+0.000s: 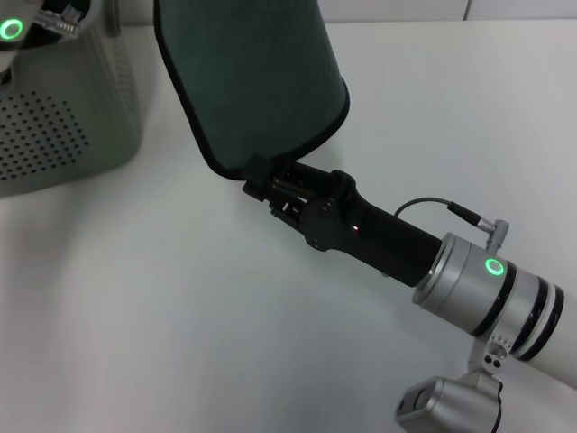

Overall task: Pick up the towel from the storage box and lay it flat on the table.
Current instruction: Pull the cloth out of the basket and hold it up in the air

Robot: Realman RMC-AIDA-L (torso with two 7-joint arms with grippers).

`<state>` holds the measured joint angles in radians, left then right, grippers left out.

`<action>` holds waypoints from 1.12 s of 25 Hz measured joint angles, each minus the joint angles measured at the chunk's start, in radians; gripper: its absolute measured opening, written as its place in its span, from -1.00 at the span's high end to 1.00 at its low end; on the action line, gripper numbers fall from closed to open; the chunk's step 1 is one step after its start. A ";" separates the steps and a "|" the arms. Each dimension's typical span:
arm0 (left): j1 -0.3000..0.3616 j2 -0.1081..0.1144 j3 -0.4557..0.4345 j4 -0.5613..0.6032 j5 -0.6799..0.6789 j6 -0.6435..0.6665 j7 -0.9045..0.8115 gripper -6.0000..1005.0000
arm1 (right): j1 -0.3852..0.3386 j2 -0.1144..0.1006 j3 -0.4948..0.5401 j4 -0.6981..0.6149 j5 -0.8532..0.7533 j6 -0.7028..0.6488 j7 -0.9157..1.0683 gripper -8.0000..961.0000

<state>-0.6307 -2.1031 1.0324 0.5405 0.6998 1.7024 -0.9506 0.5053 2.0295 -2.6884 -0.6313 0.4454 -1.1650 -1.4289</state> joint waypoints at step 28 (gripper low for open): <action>0.022 0.000 0.026 0.002 -0.013 0.010 -0.009 0.92 | 0.013 0.000 -0.001 -0.027 -0.031 -0.029 -0.053 0.43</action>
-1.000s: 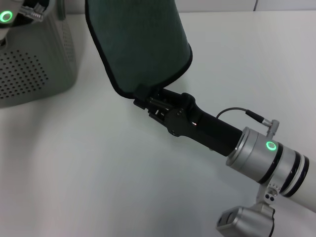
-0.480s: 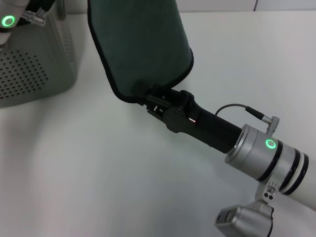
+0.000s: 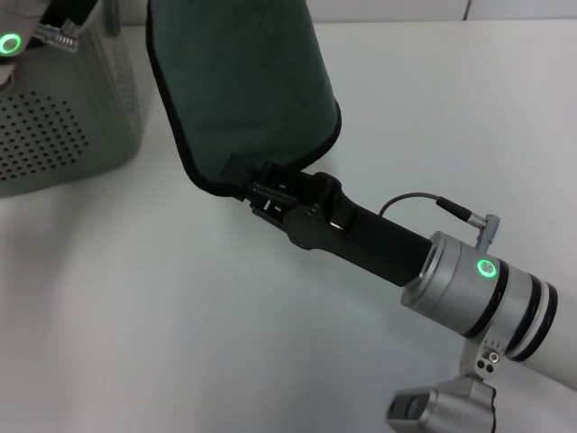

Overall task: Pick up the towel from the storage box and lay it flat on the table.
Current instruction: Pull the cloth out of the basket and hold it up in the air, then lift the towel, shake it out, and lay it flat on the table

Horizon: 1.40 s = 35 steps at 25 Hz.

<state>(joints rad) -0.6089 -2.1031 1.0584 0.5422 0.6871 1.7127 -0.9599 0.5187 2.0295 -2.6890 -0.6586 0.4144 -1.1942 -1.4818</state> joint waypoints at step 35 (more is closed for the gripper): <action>0.191 0.002 0.028 -0.139 -0.023 0.016 0.059 0.87 | 0.009 -0.013 0.303 0.176 -0.122 -0.432 1.490 0.98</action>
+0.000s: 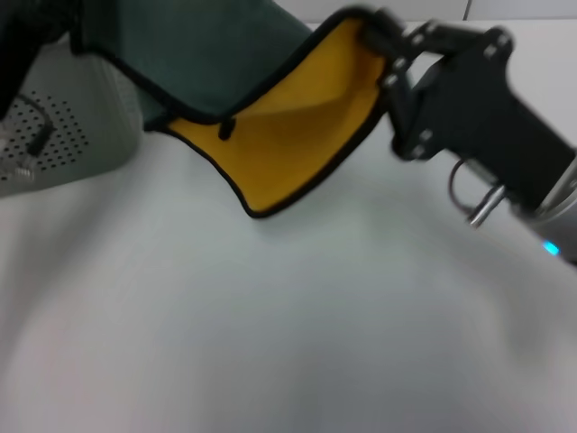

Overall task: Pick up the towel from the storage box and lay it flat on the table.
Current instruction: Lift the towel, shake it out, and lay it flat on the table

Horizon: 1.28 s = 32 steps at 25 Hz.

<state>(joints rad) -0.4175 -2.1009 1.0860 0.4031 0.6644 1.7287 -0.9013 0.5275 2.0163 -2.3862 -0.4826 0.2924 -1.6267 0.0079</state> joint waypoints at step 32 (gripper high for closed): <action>0.053 -0.006 0.124 -0.327 0.278 0.001 0.758 0.19 | 0.153 -0.058 0.823 -0.082 -0.476 0.140 0.826 0.98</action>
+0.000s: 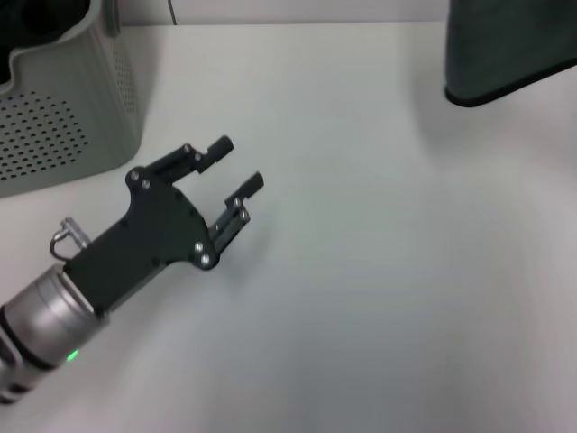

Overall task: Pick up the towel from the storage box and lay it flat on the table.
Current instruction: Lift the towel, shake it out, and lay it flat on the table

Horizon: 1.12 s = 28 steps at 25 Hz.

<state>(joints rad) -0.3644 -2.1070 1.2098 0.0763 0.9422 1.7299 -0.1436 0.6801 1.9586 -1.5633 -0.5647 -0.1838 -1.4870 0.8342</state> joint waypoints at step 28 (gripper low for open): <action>-0.042 -0.001 0.083 -0.101 -0.135 0.061 0.908 -0.15 | 0.230 0.069 -0.114 -0.117 -0.109 0.276 0.037 0.98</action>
<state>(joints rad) -0.4062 -2.1077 1.2930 -0.0247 0.8069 1.7912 0.7643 0.9101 2.0279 -1.6771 -0.6815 -0.2926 -1.2106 0.8715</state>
